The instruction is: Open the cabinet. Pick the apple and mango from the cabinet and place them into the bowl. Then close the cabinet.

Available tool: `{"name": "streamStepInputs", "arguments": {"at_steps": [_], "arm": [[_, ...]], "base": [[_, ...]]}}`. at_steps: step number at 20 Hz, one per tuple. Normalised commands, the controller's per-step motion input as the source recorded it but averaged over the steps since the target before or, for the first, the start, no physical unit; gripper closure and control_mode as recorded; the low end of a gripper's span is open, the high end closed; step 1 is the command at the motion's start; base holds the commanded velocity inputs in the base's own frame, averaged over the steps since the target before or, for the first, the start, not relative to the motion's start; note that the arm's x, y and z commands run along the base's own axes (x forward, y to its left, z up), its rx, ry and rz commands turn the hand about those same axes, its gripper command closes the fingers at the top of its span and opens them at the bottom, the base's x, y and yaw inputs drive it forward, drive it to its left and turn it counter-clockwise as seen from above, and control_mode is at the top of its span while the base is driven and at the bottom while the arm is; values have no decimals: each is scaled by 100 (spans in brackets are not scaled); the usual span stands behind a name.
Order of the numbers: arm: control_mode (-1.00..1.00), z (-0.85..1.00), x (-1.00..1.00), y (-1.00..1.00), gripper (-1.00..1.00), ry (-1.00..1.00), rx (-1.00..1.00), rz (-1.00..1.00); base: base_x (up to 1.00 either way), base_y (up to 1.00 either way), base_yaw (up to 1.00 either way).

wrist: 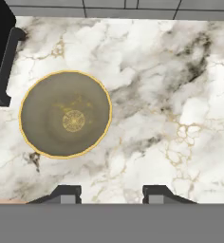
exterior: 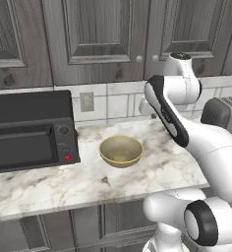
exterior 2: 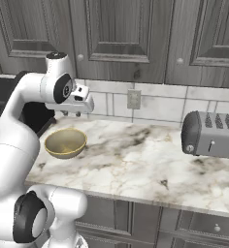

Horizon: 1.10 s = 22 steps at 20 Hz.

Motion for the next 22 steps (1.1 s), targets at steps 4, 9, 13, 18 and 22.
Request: {"name": "streamStepInputs", "arguments": {"at_steps": [4, 9, 13, 18, 22], "arm": [[-100, 0, -1, 0, -100, -6, 0, -1], [-100, 8, -5, 0, -100, -19, 0, -9], [-100, 21, -15, 0, -100, -17, 0, -5], [-100, 22, -25, -2, -100, -15, 1, -2], [-100, 41, -27, -8, -100, -11, 12, 0]], "base": [[0, 0, 0], [0, 0, 0], [0, 0, 0], [0, 0, 0], [0, 0, 0]]}}
